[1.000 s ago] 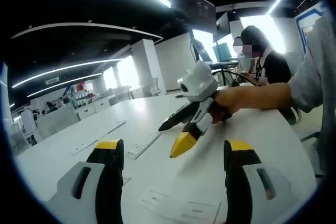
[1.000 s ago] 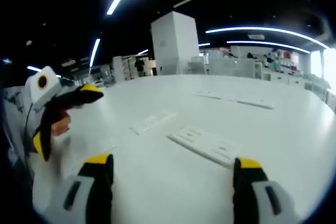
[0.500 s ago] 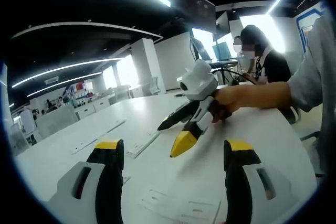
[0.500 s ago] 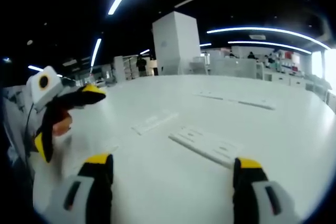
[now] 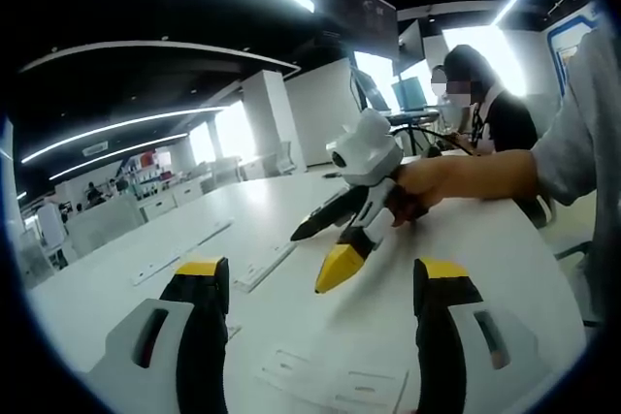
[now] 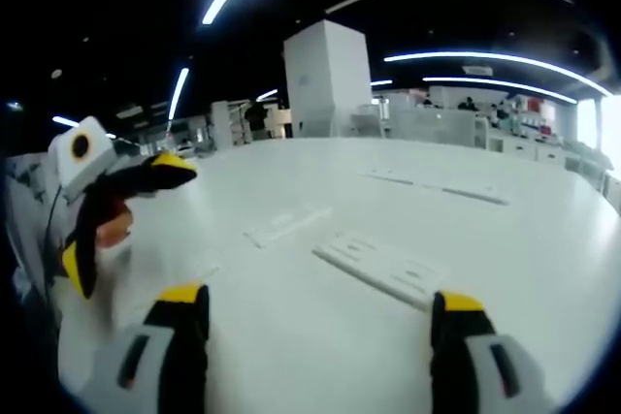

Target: Locate the socket holder cover, grip the socket holder cover, clip it into the socket holder slot.

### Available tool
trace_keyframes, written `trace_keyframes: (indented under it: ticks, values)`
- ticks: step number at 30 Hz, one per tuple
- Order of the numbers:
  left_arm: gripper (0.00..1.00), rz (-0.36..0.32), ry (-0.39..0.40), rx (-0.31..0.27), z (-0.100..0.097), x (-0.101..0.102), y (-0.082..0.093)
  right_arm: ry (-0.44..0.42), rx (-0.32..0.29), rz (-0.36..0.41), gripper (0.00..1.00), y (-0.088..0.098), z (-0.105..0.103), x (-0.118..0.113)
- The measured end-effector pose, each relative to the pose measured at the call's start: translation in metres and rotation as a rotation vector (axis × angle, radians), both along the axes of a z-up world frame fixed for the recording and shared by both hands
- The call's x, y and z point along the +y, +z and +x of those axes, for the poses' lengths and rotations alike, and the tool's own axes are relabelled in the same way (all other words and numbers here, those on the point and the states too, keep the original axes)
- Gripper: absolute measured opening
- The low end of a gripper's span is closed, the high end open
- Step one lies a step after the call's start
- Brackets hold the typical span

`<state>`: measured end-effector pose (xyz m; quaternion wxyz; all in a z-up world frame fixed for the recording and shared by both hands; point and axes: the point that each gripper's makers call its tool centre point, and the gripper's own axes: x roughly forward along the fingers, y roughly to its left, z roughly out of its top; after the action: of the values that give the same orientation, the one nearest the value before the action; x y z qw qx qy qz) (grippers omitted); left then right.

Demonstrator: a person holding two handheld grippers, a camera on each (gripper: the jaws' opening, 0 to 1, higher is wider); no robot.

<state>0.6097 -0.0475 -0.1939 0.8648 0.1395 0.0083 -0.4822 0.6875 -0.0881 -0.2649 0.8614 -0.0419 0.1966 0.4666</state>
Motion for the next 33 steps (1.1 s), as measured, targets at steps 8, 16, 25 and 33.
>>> trace_keyframes:
  ticks: [8, 16, 25, 33]
  values:
    - [0.77, 0.002, 0.000, -0.002, -0.0005, -0.0002, -0.0001, 0.008, -0.010, -0.011, 0.95, -0.0011, 0.0000, 0.0018]
    - [0.77, 0.003, -0.001, -0.001, 0.0002, -0.0004, -0.0007, 0.013, -0.011, -0.011, 0.95, -0.0012, -0.0002, 0.0031]
    - [0.77, 0.005, 0.003, -0.006, 0.0010, 0.0001, 0.0000, 0.014, -0.013, -0.013, 0.95, -0.0018, -0.0013, 0.0037]
    - [0.77, -0.006, 0.001, -0.007, -0.0005, -0.0004, 0.0016, 0.014, -0.020, -0.025, 0.95, -0.0025, -0.0013, 0.0038]
